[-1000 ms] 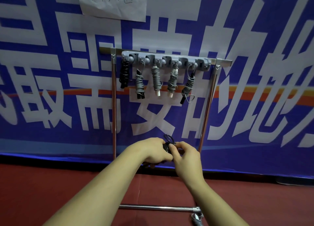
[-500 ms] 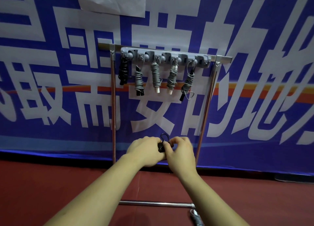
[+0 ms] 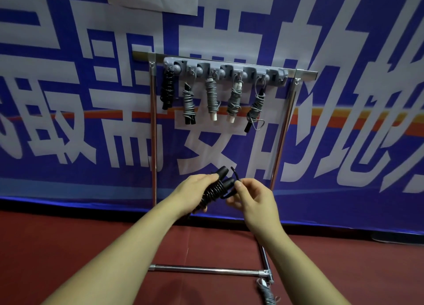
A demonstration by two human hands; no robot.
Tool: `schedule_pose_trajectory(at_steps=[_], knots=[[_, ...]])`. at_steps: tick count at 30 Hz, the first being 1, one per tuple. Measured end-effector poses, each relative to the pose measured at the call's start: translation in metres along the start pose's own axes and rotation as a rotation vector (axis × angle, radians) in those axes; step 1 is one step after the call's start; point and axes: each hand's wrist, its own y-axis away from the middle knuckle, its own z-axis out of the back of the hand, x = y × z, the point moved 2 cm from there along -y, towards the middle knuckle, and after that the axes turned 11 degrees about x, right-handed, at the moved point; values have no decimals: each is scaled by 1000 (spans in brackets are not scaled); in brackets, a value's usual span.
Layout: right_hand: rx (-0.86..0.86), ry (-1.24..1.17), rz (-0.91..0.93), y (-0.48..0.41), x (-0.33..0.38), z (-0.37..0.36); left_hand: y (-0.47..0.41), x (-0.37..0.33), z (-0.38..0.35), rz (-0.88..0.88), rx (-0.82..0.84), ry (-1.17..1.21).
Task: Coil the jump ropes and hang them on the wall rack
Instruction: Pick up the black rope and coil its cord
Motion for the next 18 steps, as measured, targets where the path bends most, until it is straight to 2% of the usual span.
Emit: schedule_pose_trajectory(at_steps=[8, 18], knots=[[42, 577, 130, -4, 8, 8, -1, 5, 7, 43, 11, -11], [197, 971, 120, -2, 16, 1, -1, 10, 7, 65, 42, -38]])
